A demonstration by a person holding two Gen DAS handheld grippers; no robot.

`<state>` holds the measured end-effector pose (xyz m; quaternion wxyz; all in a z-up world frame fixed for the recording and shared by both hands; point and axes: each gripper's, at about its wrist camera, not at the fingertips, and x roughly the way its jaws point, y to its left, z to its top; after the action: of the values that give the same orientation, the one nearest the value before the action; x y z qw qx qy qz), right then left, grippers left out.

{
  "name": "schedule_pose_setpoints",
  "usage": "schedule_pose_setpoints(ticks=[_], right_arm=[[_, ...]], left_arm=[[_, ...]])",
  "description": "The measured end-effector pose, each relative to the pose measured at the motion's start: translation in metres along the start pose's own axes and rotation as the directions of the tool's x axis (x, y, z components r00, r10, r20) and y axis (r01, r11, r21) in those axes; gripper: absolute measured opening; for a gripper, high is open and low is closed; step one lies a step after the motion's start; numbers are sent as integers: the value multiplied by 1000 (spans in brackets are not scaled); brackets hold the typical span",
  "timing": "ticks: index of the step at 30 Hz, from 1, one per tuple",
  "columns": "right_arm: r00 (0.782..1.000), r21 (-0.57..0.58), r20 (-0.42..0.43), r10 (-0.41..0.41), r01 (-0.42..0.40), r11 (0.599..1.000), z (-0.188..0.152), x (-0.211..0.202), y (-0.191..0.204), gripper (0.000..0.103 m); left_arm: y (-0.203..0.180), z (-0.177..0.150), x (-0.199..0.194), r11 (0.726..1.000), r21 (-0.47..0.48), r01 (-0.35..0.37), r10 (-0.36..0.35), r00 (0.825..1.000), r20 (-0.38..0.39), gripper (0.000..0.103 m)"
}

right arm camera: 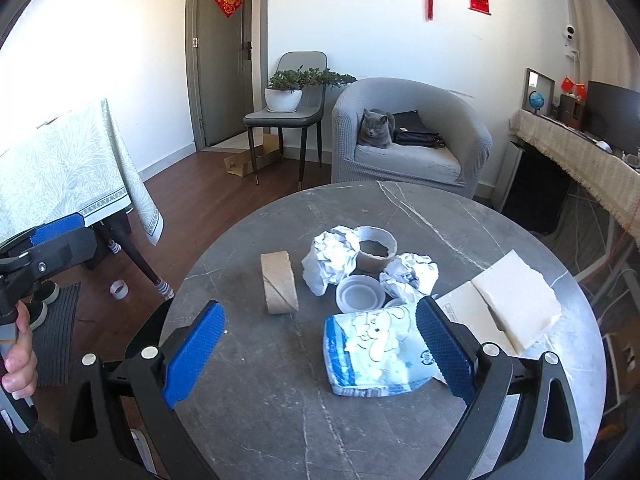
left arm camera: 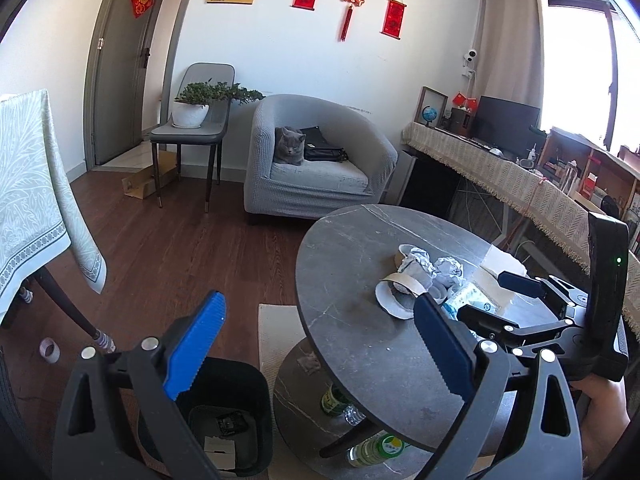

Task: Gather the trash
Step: 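Move both tools back over the table toward the trash, then grasp the tape roll core with the left tool while the right tool grasps torn white paper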

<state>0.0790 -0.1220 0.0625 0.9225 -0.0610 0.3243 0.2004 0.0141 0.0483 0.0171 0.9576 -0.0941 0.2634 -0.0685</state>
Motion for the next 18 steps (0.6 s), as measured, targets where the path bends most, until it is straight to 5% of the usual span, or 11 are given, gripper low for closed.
schedule_pose_setpoints(ticks=[18], right_arm=[[997,80,6,-71,70,994,-5,-9,-83,97]], left_arm=[[-54,-6,78,990,-23,138,-140,980,-140,69]])
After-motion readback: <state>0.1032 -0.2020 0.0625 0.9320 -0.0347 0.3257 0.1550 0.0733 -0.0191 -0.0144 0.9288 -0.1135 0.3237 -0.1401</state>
